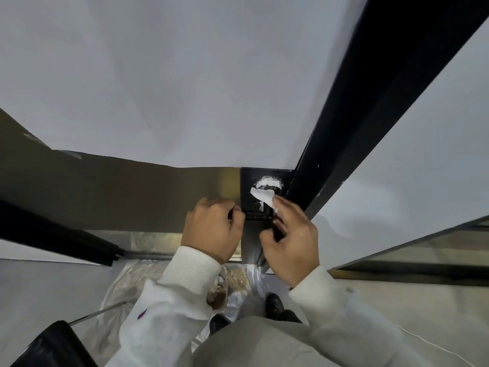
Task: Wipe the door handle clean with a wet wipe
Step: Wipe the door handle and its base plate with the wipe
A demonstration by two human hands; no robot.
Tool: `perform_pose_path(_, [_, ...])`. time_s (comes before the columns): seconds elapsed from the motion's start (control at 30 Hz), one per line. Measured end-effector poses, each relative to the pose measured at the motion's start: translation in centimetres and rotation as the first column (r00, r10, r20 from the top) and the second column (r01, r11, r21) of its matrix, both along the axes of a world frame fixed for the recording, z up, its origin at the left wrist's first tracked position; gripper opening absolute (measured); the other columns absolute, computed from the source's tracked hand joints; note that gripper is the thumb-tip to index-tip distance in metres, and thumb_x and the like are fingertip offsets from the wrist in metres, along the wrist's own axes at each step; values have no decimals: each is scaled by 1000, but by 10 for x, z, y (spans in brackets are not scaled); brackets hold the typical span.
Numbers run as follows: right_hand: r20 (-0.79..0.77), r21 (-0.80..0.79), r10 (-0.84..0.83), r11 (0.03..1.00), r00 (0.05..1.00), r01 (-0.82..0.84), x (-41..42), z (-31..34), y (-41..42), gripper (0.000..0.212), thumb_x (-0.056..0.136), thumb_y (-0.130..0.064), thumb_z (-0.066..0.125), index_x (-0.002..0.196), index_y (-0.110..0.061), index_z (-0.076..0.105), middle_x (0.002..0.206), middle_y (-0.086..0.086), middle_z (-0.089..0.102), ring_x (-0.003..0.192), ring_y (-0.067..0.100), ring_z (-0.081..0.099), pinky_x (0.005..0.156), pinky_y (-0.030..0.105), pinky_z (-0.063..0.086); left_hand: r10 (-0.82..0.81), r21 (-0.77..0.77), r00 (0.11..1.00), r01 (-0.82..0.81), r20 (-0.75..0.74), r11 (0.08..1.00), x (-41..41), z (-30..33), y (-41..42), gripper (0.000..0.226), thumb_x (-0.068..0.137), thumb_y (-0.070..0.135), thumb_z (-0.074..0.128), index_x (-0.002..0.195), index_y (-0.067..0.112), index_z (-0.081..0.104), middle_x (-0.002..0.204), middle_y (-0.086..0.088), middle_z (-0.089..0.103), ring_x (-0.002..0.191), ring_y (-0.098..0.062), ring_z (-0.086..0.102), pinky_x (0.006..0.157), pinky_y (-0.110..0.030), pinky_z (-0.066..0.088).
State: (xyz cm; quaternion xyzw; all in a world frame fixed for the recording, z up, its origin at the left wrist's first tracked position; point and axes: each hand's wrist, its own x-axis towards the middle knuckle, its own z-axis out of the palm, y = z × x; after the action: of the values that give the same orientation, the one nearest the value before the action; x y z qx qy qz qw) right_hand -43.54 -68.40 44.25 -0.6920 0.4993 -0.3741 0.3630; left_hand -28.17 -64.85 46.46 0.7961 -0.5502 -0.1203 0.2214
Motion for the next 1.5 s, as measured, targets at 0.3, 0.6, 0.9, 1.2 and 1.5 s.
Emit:
perform_pose_path(0.3, [570,664,-448,745,689,-65,12,9,-13,26,101,-24,58,84,-6,64,88,15,70,98,34,71,86,44,60,-32,60,999,32,-9,998,1,5,-5,37,87,39,33,73,21,61,67,0,63,78,-25,51,68,-35,46])
perform_pose_path(0.6, [500,793,-588,605,636,-65,35,14,-22,15,93,-10,69,82,-10,58,95,18,62,91,30,63,92,54,56,8,79,1000,-9,3,997,-2,4,-5,36,86,40,31,73,20,59,67,0,61,79,-25,47,67,-36,45])
perform_pose_path(0.9, [397,857,-556,509,730,-79,39,17,-35,11,87,-9,75,90,-5,65,100,26,73,92,40,74,70,44,63,-13,113,1000,12,9,994,-1,7,-5,30,94,34,38,73,22,56,67,0,60,79,-25,47,66,-36,44])
perform_pose_path(1.2, [710,674,-564,369,423,-640,26,-12,-34,25,90,-39,67,95,-14,65,75,1,60,79,20,57,82,38,47,-30,87,999,29,16,996,0,1,-3,29,86,41,27,73,25,48,72,-2,61,80,-28,47,66,-38,45])
perform_pose_path(1.5, [359,738,-440,673,824,38,45,3,-30,16,93,-24,68,78,-16,68,67,-1,66,69,17,62,68,33,53,-74,114,995,65,72,991,1,2,-1,33,92,40,25,83,25,53,80,2,60,84,-25,49,70,-38,46])
